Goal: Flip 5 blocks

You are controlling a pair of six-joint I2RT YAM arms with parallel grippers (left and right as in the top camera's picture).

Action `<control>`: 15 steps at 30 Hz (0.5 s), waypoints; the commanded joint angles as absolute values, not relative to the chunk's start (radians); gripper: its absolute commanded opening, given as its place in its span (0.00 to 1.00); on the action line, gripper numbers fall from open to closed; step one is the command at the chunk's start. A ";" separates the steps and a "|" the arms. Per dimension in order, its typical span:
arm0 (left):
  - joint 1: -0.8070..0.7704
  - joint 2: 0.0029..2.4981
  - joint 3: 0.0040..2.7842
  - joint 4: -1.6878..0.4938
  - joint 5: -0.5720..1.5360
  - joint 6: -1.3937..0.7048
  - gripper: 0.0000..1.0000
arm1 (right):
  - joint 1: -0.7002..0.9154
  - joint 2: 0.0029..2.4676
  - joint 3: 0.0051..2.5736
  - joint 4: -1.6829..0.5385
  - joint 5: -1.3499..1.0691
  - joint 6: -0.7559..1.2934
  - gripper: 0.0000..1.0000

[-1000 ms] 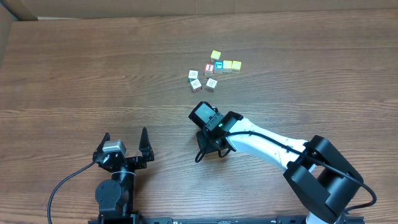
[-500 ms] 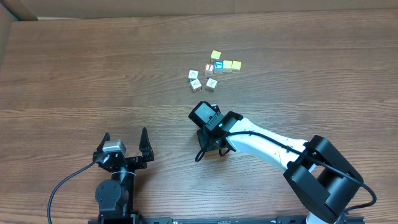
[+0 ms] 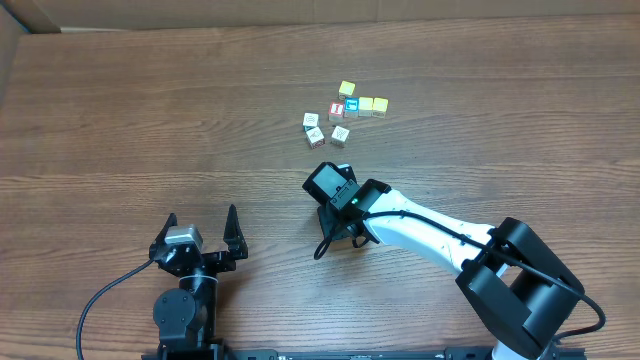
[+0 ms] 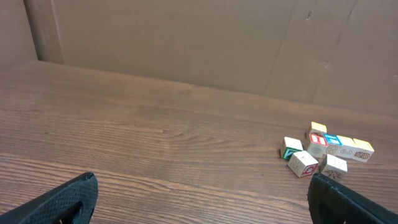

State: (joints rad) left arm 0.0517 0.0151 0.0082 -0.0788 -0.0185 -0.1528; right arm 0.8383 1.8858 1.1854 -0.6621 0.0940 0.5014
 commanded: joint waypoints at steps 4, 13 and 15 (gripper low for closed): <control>0.046 0.004 0.005 -0.076 -0.007 -0.134 1.00 | 0.840 1.875 1.183 -0.656 0.138 0.509 0.04; 0.045 0.004 0.005 -0.077 -0.007 -0.134 1.00 | 0.840 1.875 1.184 -0.652 0.156 0.528 0.04; 0.045 0.004 0.005 -0.077 -0.007 -0.134 1.00 | 0.840 1.875 1.191 -0.642 0.144 0.528 0.04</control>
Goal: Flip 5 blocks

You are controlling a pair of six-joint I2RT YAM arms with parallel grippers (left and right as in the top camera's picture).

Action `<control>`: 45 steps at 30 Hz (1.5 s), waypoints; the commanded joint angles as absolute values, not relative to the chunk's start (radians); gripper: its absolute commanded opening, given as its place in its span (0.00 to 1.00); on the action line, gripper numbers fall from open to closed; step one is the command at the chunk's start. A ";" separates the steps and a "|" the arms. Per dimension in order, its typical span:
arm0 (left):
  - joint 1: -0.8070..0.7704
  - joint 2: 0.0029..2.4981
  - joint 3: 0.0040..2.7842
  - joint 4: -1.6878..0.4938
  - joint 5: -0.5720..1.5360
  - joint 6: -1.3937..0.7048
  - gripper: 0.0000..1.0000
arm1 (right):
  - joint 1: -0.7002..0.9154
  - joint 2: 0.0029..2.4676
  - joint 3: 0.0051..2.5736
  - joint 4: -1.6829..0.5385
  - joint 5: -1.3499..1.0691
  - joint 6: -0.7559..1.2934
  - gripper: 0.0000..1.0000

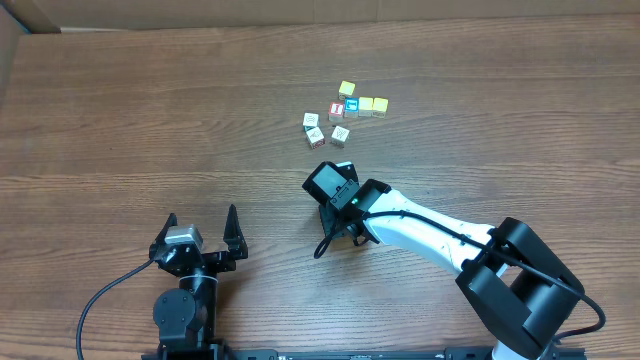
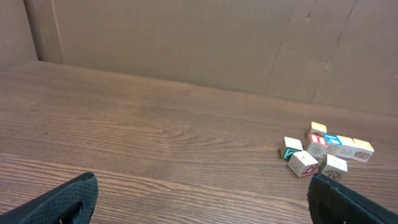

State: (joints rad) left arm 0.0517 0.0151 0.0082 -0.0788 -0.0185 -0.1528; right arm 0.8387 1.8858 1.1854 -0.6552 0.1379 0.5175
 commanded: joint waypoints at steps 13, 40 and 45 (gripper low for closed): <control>0.046 0.004 0.005 -0.077 -0.007 -0.134 1.00 | 0.614 1.874 1.357 -0.776 -0.047 0.527 0.04; 0.045 0.004 0.005 -0.077 -0.007 -0.134 1.00 | 0.582 1.875 1.261 -0.810 -0.047 0.523 0.04; 0.046 0.004 0.005 -0.077 -0.007 -0.134 1.00 | 0.595 1.875 1.261 -0.823 -0.047 0.524 0.04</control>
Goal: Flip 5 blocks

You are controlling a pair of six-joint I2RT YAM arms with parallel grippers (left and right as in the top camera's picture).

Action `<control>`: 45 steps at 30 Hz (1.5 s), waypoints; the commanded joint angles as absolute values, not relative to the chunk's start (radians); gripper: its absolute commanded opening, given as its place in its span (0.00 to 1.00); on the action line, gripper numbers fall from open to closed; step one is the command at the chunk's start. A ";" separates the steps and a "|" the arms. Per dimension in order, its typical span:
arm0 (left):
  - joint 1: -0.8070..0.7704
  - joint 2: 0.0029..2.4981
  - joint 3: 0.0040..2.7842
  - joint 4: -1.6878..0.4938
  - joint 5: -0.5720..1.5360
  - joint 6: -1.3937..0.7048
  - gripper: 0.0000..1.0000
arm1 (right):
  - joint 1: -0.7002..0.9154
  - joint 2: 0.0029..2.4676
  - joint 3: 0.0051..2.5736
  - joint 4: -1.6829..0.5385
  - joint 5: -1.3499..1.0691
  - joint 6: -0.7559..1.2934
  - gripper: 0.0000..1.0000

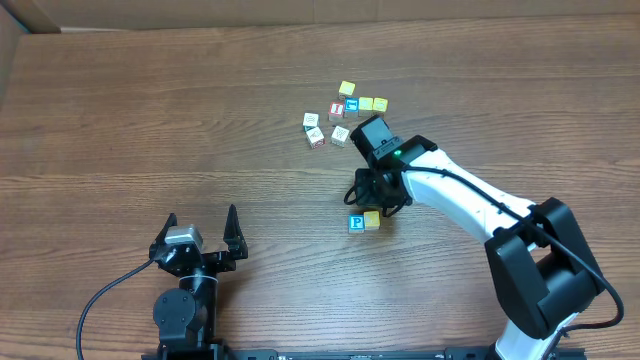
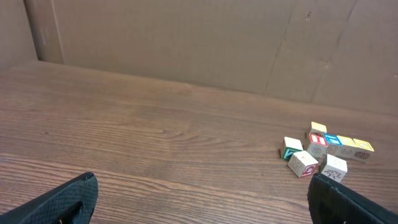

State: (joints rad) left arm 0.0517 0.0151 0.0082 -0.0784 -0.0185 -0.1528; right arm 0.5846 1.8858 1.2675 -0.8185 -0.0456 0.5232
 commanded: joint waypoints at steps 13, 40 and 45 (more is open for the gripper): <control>0.046 0.004 0.005 -0.077 -0.007 -0.134 1.00 | 0.603 1.875 1.261 -0.868 -0.047 0.524 0.04; 0.046 0.004 0.005 -0.077 -0.007 -0.134 1.00 | 0.620 1.875 1.261 -0.864 -0.062 0.523 0.04; 0.046 0.004 0.005 -0.077 -0.007 -0.134 1.00 | 0.618 1.875 1.287 -0.832 -0.062 0.498 0.06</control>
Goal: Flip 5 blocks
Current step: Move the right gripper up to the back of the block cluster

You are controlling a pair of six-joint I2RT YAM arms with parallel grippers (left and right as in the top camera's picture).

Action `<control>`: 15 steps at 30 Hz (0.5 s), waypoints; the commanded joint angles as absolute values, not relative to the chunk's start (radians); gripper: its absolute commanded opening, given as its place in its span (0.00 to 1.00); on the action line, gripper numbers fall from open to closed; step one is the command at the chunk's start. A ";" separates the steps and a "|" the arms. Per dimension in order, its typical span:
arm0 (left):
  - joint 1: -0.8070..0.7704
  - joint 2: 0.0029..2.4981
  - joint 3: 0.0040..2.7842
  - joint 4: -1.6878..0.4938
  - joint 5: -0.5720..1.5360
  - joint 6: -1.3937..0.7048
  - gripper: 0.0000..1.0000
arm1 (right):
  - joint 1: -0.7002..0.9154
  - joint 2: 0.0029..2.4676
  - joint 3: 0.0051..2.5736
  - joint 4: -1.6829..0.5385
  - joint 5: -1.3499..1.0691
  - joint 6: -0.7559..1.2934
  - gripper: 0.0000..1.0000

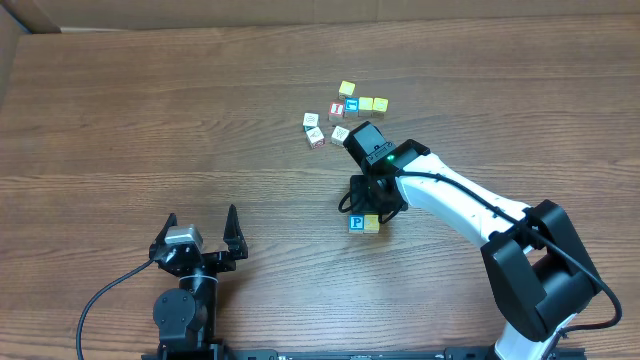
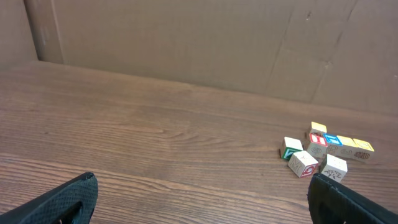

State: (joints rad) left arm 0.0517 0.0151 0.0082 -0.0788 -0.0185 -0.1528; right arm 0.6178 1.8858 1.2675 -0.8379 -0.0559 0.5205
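Observation:
Several small lettered blocks point(image 1: 345, 108) sit clustered at the table's far middle; the left wrist view shows the same cluster point(image 2: 323, 149) ahead to the right. A blue block with a P point(image 1: 356, 223) and a yellow block point(image 1: 372, 222) lie side by side nearer the front, apart from the cluster. My right gripper point(image 1: 366, 204) points down just behind this pair, its fingertips close to them; the arm hides how the jaws stand. My left gripper point(image 1: 200, 238) rests open near the front edge, nothing between its fingers point(image 2: 62, 199).
Cardboard walls point(image 2: 186, 43) close off the far side of the wooden table point(image 1: 150, 120). The right arm point(image 1: 460, 205) stretches from the front right corner across to the middle.
The right gripper has shifted a little left and forward, from behind the blue and yellow pair to right at their back edge. The blocks and the left arm have not moved.
The right gripper was low on the table front of centre, covering whatever lay under it, and stayed there half a second later. Then it stood farther back and right, with the blue P block and yellow block exposed. Now it is back close to that pair.

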 commanded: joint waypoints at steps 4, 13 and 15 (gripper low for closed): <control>0.046 0.004 0.005 -0.077 -0.007 -0.134 1.00 | 0.603 1.875 1.359 -0.855 -0.062 0.489 0.11; 0.046 0.004 0.005 -0.077 -0.007 -0.134 1.00 | 0.529 1.875 1.577 -0.925 -0.062 0.489 0.66; 0.046 0.004 0.005 -0.077 -0.007 -0.134 1.00 | 0.509 1.875 1.612 -0.907 -0.062 0.490 0.76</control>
